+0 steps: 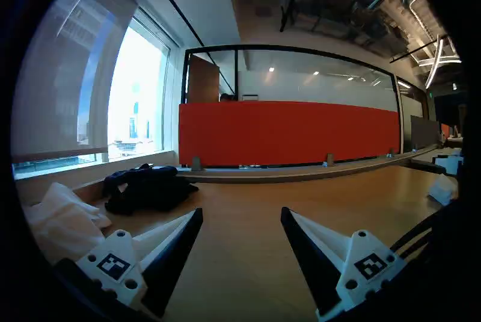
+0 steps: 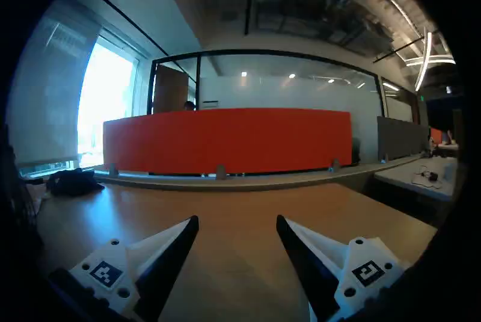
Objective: Fold towel
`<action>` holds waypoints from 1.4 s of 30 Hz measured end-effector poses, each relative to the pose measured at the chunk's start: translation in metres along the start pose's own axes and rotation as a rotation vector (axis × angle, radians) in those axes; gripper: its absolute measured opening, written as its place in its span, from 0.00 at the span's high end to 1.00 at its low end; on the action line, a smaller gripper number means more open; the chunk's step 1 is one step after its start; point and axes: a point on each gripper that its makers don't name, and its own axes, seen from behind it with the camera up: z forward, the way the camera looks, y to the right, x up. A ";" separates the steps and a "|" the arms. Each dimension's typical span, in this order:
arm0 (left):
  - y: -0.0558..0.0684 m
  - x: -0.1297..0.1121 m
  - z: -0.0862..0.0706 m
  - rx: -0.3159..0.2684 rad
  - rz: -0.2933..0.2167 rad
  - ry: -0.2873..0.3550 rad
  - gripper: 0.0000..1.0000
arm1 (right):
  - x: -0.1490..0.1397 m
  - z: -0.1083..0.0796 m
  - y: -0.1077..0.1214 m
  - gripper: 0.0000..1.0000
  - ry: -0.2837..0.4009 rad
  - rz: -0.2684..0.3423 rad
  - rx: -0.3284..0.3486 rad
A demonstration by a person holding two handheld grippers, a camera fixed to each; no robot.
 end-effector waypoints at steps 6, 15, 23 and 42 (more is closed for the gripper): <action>0.000 0.000 0.000 0.000 0.000 0.000 0.04 | -0.002 0.001 0.000 0.00 0.006 0.025 0.014; 0.000 0.000 0.000 0.000 0.000 0.000 0.04 | -0.010 0.001 0.002 0.00 0.010 -0.008 0.002; 0.000 -0.001 0.000 0.000 0.000 0.000 0.04 | -0.014 0.001 -0.002 0.00 0.015 -0.041 0.011; 0.000 -0.001 -0.001 0.000 0.000 0.000 0.04 | -0.011 0.001 0.005 0.00 0.020 -0.033 0.001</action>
